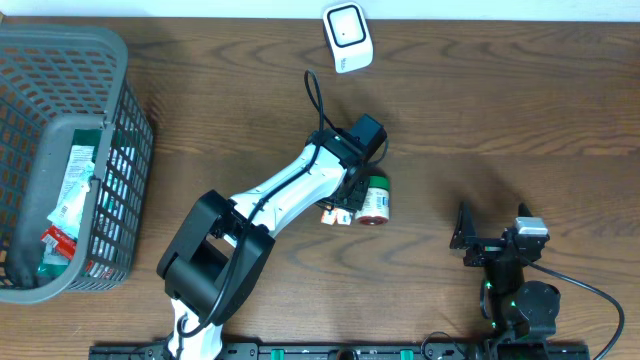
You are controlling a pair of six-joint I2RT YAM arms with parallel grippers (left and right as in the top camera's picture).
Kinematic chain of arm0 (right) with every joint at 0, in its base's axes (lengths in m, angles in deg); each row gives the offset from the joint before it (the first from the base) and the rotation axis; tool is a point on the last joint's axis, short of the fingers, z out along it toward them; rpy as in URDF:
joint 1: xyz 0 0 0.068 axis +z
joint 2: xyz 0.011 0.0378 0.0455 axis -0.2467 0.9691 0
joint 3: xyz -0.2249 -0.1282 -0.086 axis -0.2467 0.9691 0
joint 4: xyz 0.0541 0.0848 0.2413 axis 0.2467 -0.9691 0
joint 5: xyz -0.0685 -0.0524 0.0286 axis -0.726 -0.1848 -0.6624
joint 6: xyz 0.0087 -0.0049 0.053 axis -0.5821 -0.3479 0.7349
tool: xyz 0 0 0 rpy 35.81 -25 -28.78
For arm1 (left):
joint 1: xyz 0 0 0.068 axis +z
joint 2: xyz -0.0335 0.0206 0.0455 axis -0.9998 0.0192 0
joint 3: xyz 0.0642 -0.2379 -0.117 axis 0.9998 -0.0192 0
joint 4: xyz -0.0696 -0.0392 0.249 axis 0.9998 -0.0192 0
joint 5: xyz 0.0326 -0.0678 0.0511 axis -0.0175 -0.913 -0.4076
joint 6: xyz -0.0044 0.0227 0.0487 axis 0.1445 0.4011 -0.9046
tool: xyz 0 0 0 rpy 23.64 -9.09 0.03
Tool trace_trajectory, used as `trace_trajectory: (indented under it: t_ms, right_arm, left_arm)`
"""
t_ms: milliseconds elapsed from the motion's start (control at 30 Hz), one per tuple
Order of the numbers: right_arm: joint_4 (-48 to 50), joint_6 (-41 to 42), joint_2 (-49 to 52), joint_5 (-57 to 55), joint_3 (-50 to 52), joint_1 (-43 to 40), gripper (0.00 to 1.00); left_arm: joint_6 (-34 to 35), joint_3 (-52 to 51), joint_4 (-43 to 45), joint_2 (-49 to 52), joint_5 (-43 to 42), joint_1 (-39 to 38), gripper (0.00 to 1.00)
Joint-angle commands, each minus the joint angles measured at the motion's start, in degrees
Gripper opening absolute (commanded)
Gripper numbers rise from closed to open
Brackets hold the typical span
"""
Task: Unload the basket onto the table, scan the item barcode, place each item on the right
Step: 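Grasp two orange packs with the left gripper and carry them out, then move the right gripper forward and grasp the green-lidded jar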
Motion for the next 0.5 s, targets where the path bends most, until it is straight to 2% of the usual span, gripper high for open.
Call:
trace_trajectory:
  t_ms: [0, 233, 367, 467]
  right_arm:
    - [-0.28, 1.42, 0.11, 0.59, 0.04, 0.13, 0.99]
    - [-0.28, 1.36, 0.11, 0.7, 0.04, 0.13, 0.99]
    - [-0.02, 3.02, 0.11, 4.24, 0.0, 0.13, 0.99]
    - [-2.69, 4.13, 0.33, 6.54, -4.74, 0.11, 0.99]
  left_arm:
    - [-1.16, -0.17, 0.42, 1.88, -0.09, 0.07, 0.38]
    - [-1.14, -0.24, 0.7, 1.92, -0.57, -0.13, 0.4]
    - [-1.16, -0.22, 0.04, 1.92, 2.75, 0.0, 0.4]
    - [-1.16, -0.2, -1.29, 1.38, 5.6, 0.94, 0.4]
